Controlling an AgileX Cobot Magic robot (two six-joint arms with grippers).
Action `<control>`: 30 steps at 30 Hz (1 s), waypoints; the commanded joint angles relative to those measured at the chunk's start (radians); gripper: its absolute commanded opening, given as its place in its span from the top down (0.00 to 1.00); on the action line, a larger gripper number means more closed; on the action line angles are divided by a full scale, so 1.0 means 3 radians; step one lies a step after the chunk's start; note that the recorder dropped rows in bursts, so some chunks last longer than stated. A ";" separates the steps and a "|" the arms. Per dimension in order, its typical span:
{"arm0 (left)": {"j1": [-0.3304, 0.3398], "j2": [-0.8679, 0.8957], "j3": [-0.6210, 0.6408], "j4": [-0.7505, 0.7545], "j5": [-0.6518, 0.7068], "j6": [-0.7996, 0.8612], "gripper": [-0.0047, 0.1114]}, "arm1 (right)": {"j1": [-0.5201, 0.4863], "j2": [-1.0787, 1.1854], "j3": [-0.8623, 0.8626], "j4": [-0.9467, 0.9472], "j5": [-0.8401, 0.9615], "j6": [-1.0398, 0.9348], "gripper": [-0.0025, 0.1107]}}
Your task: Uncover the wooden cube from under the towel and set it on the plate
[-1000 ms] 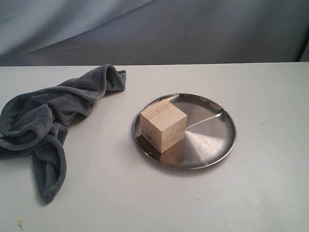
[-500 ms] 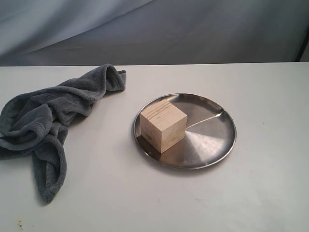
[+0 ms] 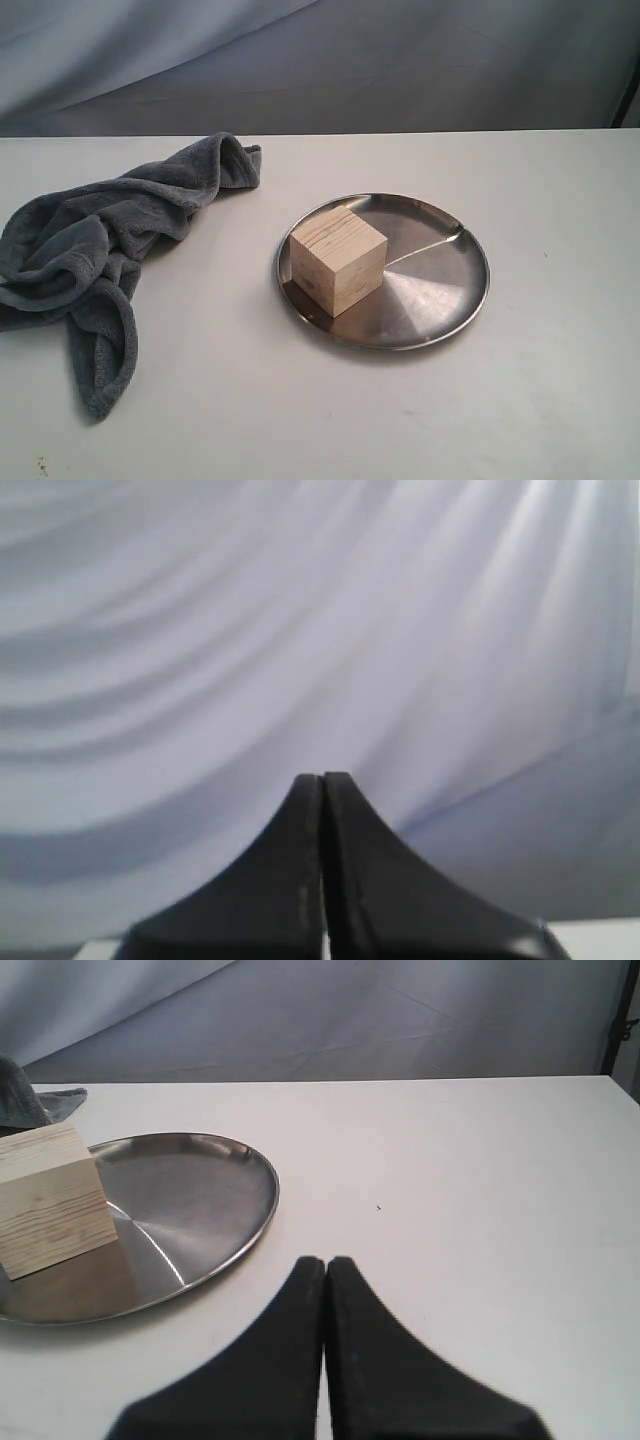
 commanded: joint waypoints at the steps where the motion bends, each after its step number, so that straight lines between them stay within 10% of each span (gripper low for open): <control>1: -0.0020 -0.0455 0.0130 0.0021 -0.0283 0.0007 0.96 | 0.0015 -0.0004 0.0004 0.0002 0.0005 0.0011 0.98; 30: -0.0013 0.0916 0.1705 -0.0017 -0.1903 -0.0082 0.96 | 0.0015 -0.0004 0.0004 0.0002 0.0005 0.0011 0.98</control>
